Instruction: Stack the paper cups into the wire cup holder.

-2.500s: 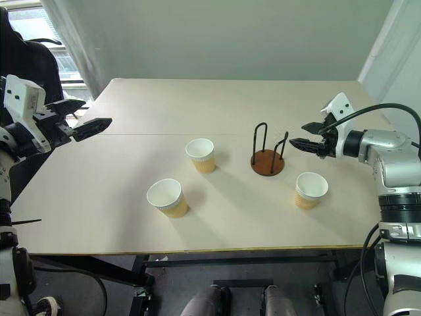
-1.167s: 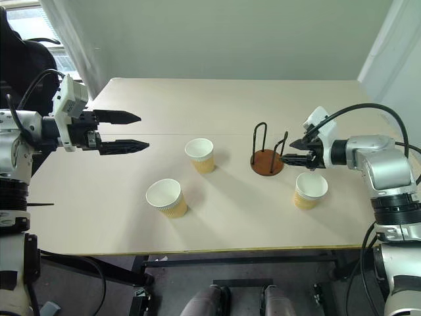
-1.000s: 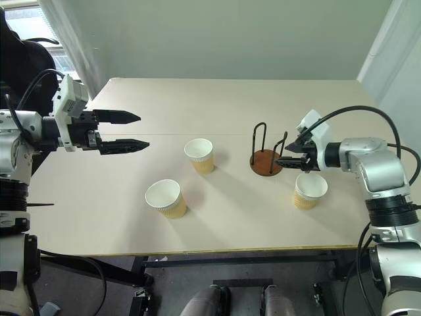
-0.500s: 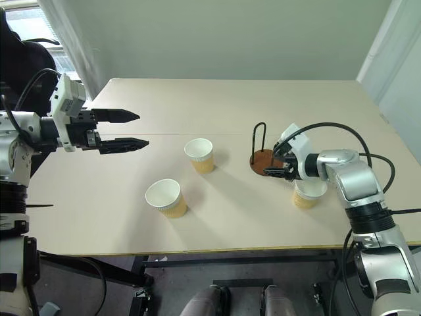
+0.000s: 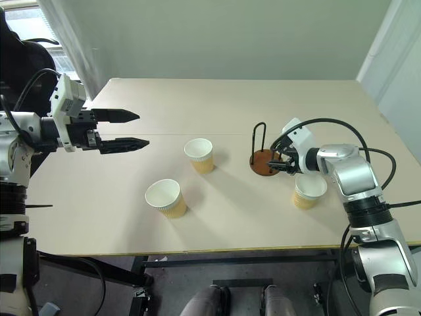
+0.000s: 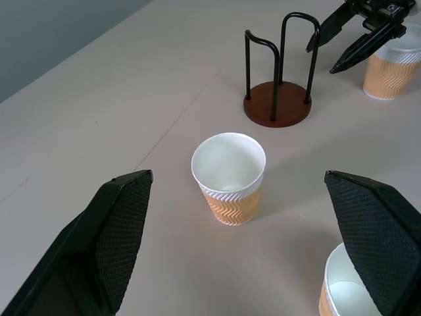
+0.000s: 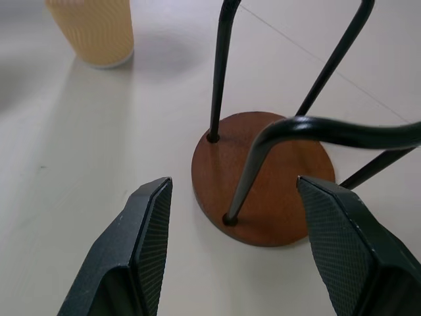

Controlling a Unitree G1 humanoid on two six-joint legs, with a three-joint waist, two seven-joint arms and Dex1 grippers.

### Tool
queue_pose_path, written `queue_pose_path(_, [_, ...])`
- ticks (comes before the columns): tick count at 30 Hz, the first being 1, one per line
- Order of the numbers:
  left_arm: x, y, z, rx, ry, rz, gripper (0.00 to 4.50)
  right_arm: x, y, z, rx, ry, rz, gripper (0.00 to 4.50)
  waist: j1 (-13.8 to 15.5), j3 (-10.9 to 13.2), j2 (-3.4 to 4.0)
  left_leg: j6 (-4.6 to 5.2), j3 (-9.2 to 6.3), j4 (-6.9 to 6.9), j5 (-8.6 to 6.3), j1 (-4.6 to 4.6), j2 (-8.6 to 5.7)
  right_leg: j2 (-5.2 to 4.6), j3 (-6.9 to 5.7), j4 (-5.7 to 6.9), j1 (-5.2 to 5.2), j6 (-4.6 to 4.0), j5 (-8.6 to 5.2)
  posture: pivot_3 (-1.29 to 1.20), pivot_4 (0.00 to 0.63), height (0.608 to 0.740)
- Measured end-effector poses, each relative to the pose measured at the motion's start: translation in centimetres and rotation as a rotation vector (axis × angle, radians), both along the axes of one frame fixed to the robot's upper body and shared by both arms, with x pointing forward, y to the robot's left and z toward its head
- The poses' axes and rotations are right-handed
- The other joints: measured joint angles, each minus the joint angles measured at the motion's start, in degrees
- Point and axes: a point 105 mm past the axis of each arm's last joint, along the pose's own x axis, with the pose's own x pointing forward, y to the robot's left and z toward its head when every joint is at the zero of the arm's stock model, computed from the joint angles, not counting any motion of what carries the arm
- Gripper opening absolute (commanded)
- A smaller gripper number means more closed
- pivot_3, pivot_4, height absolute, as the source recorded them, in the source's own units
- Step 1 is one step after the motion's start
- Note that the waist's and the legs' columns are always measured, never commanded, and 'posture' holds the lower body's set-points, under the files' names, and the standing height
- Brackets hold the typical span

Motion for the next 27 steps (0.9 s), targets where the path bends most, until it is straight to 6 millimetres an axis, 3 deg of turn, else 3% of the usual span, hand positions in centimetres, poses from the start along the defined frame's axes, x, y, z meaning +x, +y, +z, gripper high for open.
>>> queue_pose_path(9, [0.1, 0.0, 0.0, -0.002, -0.005, 0.005, 4.48, 0.5, 1.2, 0.7, 0.023, -0.004, -0.037, 3.04, 0.06, 0.00, 0.00, -0.11, -0.01, 0.00, -0.06, -0.03, -0.01, 0.00, 0.00, -0.01, -0.02, 0.00, 0.00, 0.00, 0.150, 0.740])
queue_pose_path(12, [0.1, 0.0, 0.1, -0.002, -0.006, 0.006, 4.50, 0.6, 1.1, 0.7, 0.021, -0.005, -0.042, 2.47, 0.06, 0.00, 0.00, -0.18, 0.00, 0.00, -0.11, -0.03, -0.01, 0.00, 0.00, -0.01, -0.02, 0.00, 0.00, 0.00, 0.150, 0.740])
queue_pose_path(19, [0.1, 0.1, 0.1, -0.003, -0.008, 0.013, 4.50, 1.0, 0.6, 0.6, 0.002, 0.008, -0.049, 0.03, 0.03, 0.00, 0.00, -0.18, 0.01, 0.00, -0.10, -0.03, -0.01, 0.00, 0.00, 0.00, -0.03, 0.00, 0.00, 0.00, 0.150, 0.740])
queue_pose_path(23, [0.2, 0.1, 0.1, -0.004, -0.010, 0.019, 4.50, 1.6, 0.3, 1.6, -0.026, -0.002, -0.021, 0.03, 0.02, 0.00, 0.00, -0.29, 0.00, -0.01, -0.14, -0.03, -0.01, 0.00, 0.00, 0.00, -0.05, -0.03, 0.02, 0.00, 0.150, 0.740])
queue_pose_path(27, [0.2, 0.1, 0.1, 0.000, -0.012, 0.020, 4.50, 1.0, 1.2, 1.3, -0.015, 0.035, 0.097, 0.03, -0.01, 0.00, 0.00, -0.25, 0.01, -0.04, -0.13, -0.04, 0.00, 0.00, 0.00, 0.00, -0.08, -0.04, 0.01, 0.00, 0.150, 0.740])
